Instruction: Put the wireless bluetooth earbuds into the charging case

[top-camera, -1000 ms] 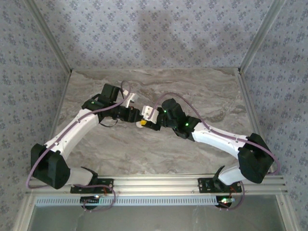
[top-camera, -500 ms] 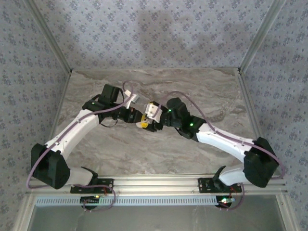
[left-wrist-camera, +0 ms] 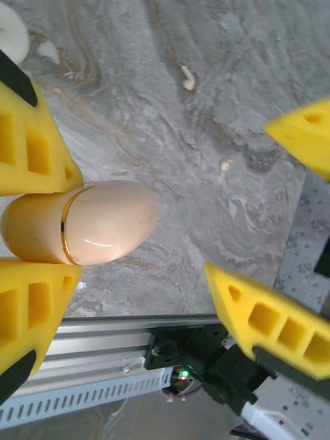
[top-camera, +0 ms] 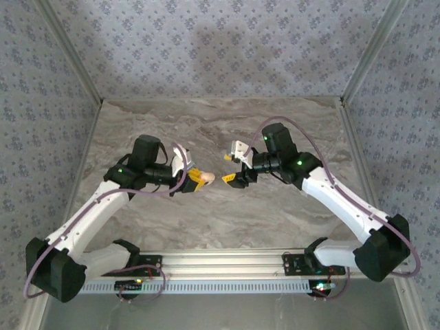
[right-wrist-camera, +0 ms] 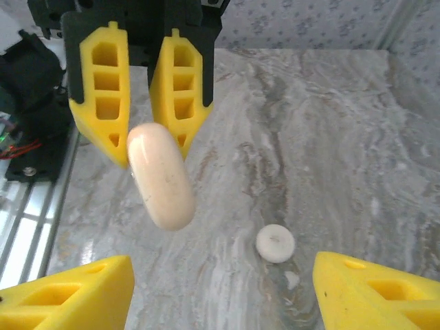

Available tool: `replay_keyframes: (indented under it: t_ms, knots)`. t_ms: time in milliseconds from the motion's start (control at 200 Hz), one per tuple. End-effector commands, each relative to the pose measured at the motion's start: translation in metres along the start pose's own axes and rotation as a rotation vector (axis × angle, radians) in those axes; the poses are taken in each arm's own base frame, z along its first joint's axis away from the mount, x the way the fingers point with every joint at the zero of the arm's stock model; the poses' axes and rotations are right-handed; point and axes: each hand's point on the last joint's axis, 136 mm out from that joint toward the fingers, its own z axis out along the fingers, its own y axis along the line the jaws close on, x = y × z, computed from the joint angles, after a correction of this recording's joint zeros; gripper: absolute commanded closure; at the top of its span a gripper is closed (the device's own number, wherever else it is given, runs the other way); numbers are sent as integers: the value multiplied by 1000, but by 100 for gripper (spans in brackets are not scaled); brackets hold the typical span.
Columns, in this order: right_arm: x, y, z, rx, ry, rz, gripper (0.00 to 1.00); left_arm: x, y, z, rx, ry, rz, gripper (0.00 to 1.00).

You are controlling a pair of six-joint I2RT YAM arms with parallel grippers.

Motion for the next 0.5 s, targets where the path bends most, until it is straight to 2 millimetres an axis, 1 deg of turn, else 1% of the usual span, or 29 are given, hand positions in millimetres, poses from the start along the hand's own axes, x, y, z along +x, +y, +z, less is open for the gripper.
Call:
replay_keyframes:
  t_ms: [0,115,195,200,210,270,495]
  knots:
    - [0,20,4,-132,18,-11,33,-6,-11,0,47,-36,151,83]
    - [-5,26,14,-169,13,-65,35,-8,-13,1,55,-32,159,84]
    - [0,30,23,-188,32,-69,37,-9,-14,1,56,-33,167,85]
    - [-5,28,21,-182,23,-79,37,-9,-14,1,56,-34,168,85]
    - [-9,26,21,-177,18,-89,37,-10,-14,0,55,-35,169,85]
    - [-11,27,25,-182,21,-106,39,-10,-15,1,60,-35,170,85]
    - [-18,36,30,-232,-10,-147,53,-11,-19,1,83,-43,169,86]
